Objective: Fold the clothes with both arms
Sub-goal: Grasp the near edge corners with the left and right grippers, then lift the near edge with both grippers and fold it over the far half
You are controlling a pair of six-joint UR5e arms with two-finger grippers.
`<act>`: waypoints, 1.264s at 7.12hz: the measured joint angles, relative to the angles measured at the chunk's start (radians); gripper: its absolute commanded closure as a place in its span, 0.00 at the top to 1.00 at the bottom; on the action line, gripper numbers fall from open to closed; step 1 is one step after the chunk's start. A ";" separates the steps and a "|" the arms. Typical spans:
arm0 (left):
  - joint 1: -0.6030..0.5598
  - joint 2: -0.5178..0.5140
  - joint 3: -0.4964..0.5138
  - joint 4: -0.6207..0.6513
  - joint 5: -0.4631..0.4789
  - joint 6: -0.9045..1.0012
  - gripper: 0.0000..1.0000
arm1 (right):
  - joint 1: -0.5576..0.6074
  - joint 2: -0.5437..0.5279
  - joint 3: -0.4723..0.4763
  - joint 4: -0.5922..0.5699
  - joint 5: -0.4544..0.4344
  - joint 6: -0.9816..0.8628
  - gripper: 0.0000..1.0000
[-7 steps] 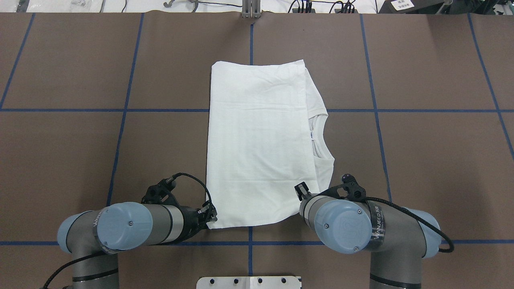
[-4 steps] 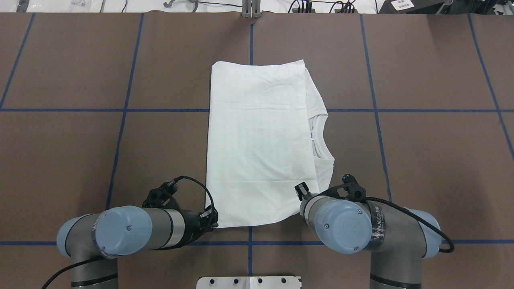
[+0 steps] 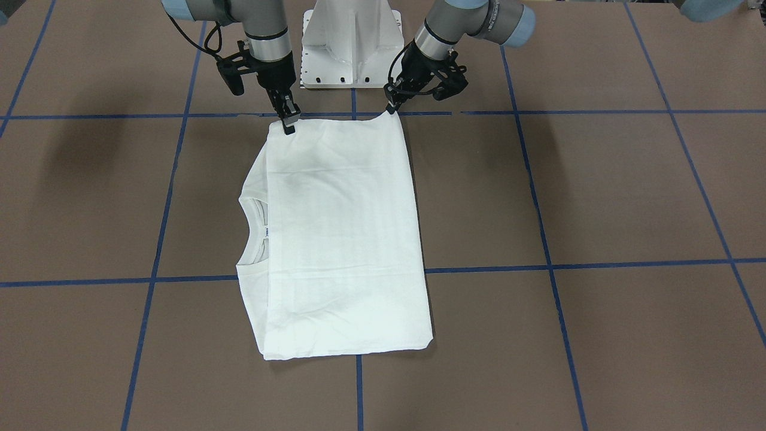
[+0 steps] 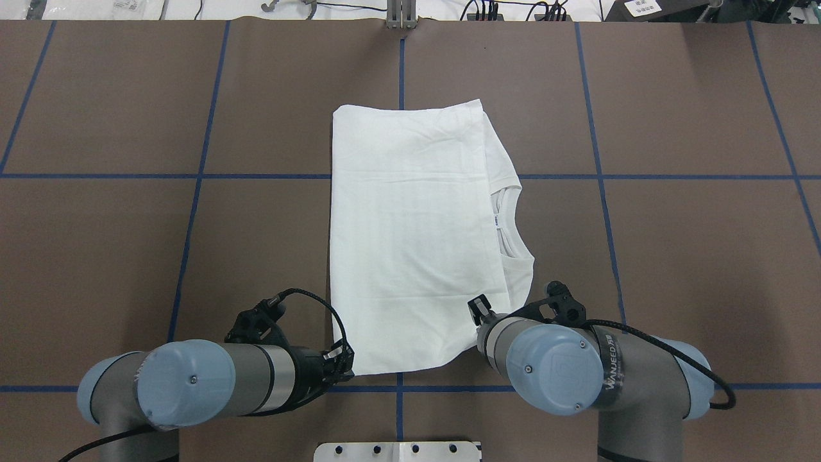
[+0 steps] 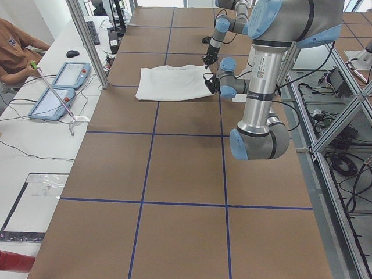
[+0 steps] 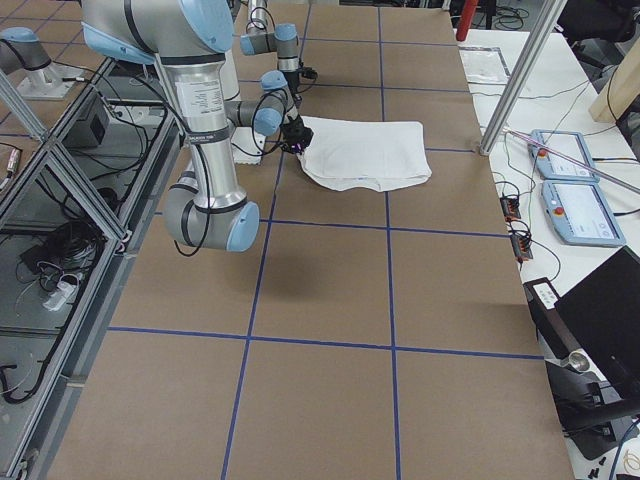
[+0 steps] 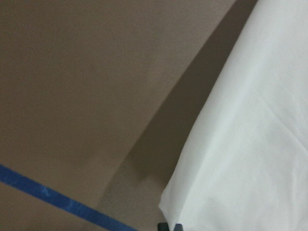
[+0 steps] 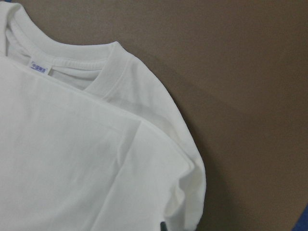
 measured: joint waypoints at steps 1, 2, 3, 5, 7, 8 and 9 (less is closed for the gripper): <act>0.024 0.003 -0.062 0.054 0.001 -0.024 0.00 | -0.037 -0.022 0.044 0.000 0.001 0.000 0.00; 0.043 0.004 -0.113 0.102 0.002 -0.049 0.00 | -0.072 -0.052 0.094 0.000 0.002 0.000 0.00; 0.051 0.004 -0.145 0.133 0.001 -0.066 0.00 | -0.094 -0.076 0.134 0.000 0.001 0.000 0.00; 0.009 -0.007 -0.191 0.152 -0.013 -0.051 0.00 | -0.034 -0.081 0.175 -0.009 0.017 -0.006 0.00; -0.174 -0.072 -0.189 0.193 -0.097 0.087 0.00 | 0.138 -0.014 0.156 -0.070 0.134 -0.112 0.00; -0.268 -0.112 -0.145 0.211 -0.132 0.167 0.00 | 0.219 0.032 0.111 -0.085 0.179 -0.197 0.00; -0.343 -0.154 -0.065 0.212 -0.150 0.240 0.00 | 0.288 0.084 0.040 -0.087 0.216 -0.268 0.00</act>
